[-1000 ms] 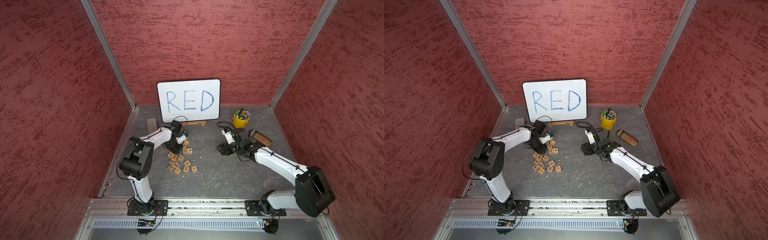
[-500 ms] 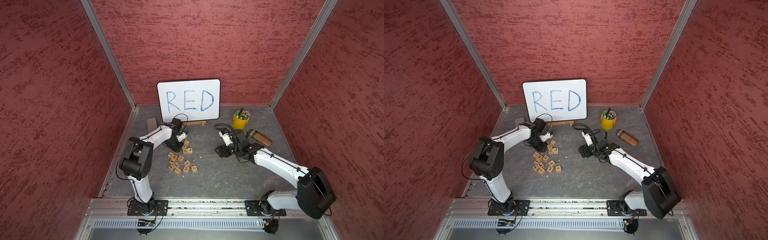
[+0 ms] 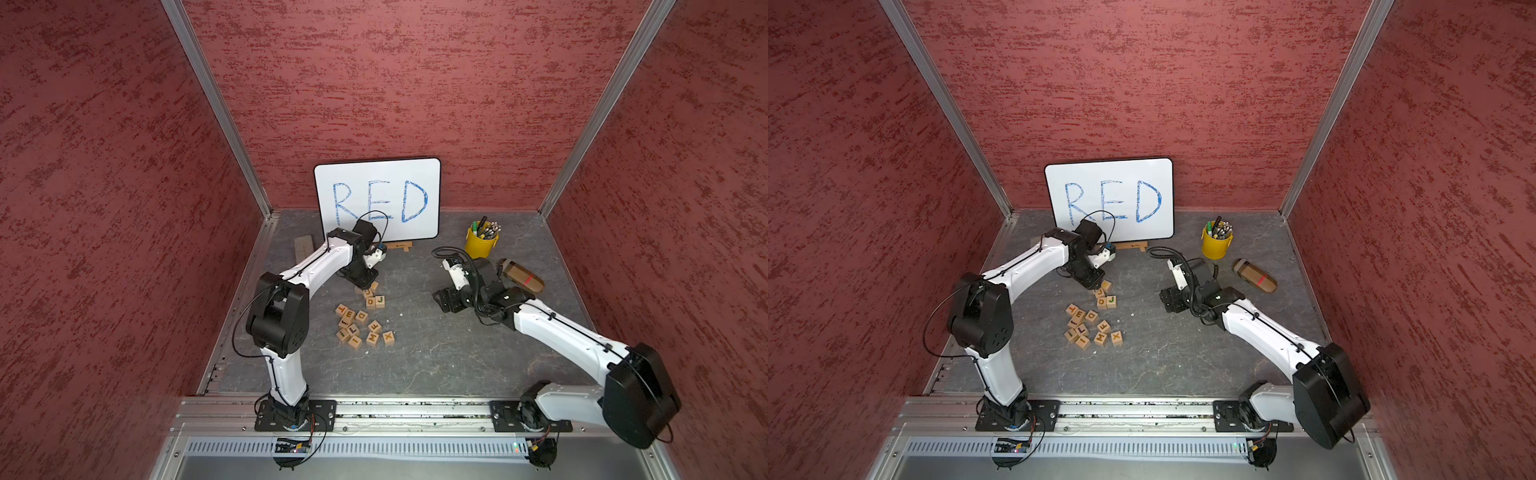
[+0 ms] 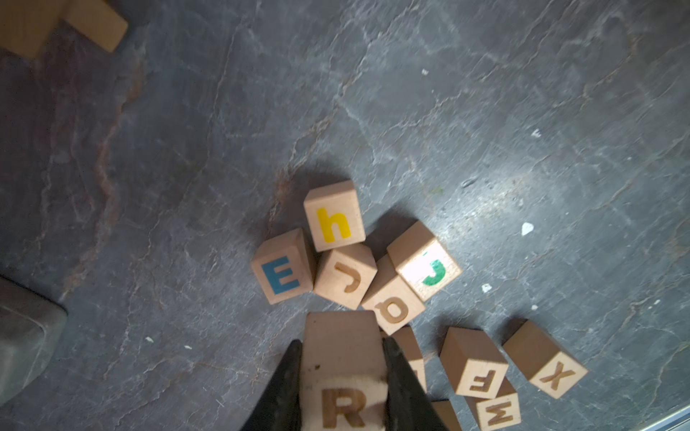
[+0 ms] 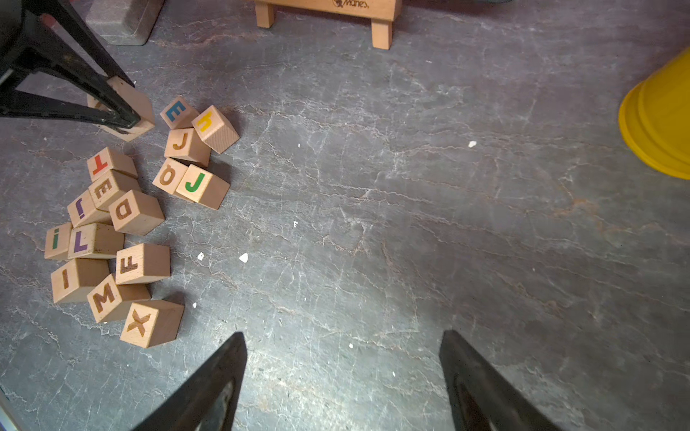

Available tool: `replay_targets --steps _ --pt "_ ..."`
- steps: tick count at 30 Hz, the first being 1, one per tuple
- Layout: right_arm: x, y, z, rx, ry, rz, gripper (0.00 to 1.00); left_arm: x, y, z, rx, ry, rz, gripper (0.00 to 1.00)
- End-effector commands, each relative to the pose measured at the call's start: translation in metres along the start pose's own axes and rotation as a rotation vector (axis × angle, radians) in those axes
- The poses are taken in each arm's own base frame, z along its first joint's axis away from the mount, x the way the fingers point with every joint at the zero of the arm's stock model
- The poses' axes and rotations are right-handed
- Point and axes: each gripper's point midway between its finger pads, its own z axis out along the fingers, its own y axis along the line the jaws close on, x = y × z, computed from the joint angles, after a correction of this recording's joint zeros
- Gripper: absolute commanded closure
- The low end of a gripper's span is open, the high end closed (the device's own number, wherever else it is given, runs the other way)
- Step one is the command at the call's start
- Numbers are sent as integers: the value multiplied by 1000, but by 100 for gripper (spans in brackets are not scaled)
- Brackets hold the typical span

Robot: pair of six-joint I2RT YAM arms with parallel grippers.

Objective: Assemble the uppercase word "red" with letter blocks
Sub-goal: Pick up the letter block from the center of the board, then place the letter block at the center of the board.

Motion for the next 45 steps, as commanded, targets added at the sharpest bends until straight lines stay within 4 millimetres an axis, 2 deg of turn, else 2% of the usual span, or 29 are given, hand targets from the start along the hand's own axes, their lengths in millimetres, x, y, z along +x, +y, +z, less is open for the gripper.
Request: replay_targets --steps 1,6,11,21,27,35,45 --pt "-15 -2 -15 32 -56 26 17 -14 -10 2 45 8 -19 85" --pt "-13 -3 -20 33 -60 37 17 -50 -17 4 76 -36 -16 85" --pt "-8 -5 -18 42 -48 46 17 -80 -22 15 78 -46 4 85" --pt "-2 -12 -28 79 -53 76 17 -113 -55 39 119 -42 57 85" --pt "6 -16 -29 96 -40 98 17 -127 -74 51 120 -38 90 85" --pt "13 -18 -30 98 -39 120 16 -138 -90 73 103 -23 82 85" --pt "17 -21 -30 110 -40 128 16 -131 -85 88 53 20 -25 84"
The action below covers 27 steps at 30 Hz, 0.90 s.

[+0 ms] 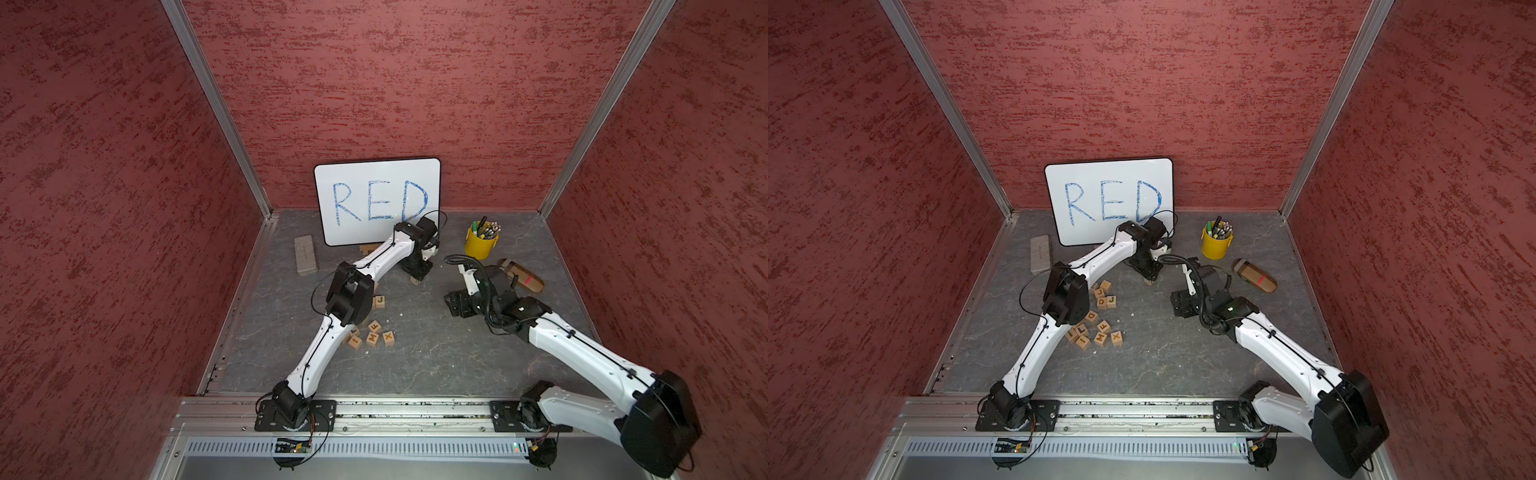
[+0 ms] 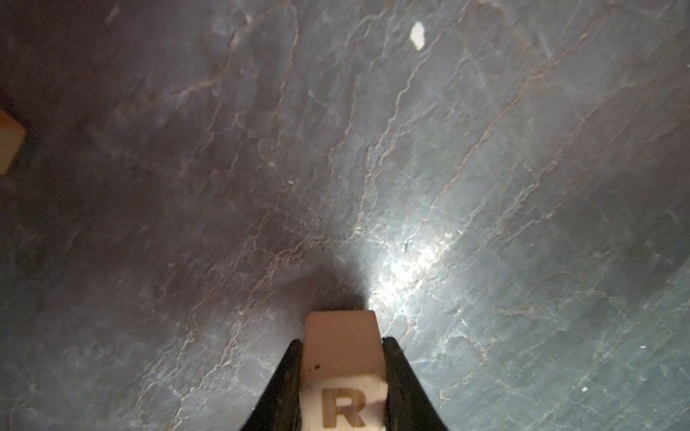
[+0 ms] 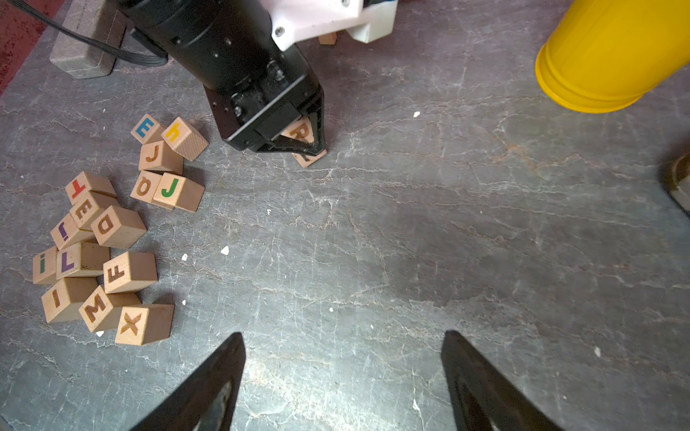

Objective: Assemble the uppercase word "red" with letter blocks
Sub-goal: Place the letter block at the center of the board.

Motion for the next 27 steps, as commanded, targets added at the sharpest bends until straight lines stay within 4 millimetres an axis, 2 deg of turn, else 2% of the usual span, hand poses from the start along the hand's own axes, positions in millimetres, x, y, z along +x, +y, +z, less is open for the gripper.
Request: replay_targets --steps 1,14,19,27 --pt "-1 -5 -3 24 -20 17 16 2 3 3 -19 16 -73 84" --pt "3 -6 -1 28 -21 20 15 7 -6 4 3 33 -176 72" --pt "4 -8 -1 35 -21 21 15 9 -11 4 32 40 -208 60" --pt "3 -9 0 38 -27 22 15 11 -13 5 37 43 -215 49"
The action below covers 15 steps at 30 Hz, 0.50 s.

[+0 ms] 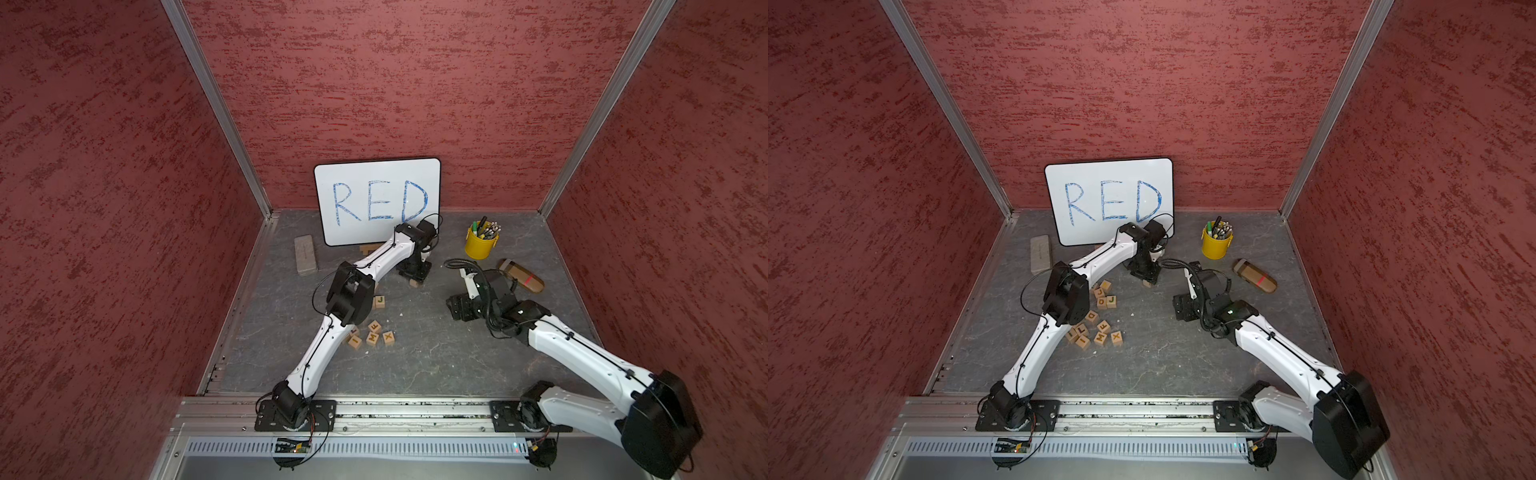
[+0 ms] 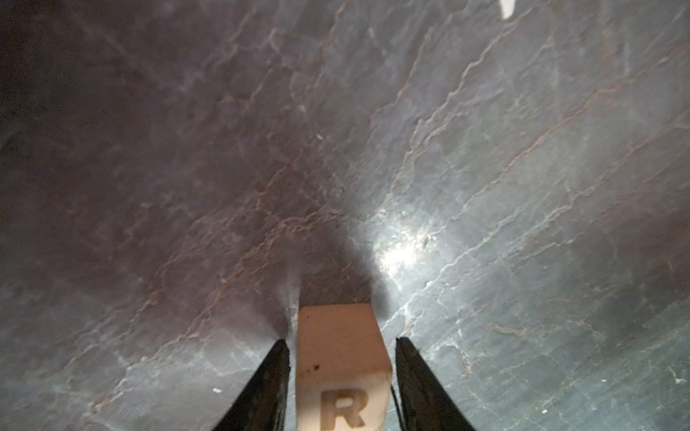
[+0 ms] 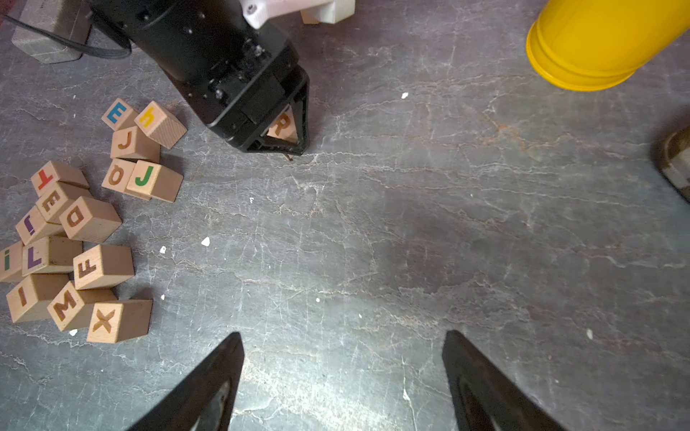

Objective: Assemble the uppercase word "red" with letter blocks
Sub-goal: Place the letter block at the center of the board.

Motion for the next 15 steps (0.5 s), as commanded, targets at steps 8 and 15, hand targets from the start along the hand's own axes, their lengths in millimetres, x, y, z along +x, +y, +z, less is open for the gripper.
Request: replay_targets --steps 8,15 --pt "-8 -3 -5 15 -46 20 14 -16 -4 -32 -4 -97 35 40" --pt "-12 -4 -6 23 -54 14 14 1 4 -87 -27 -163 186 35"
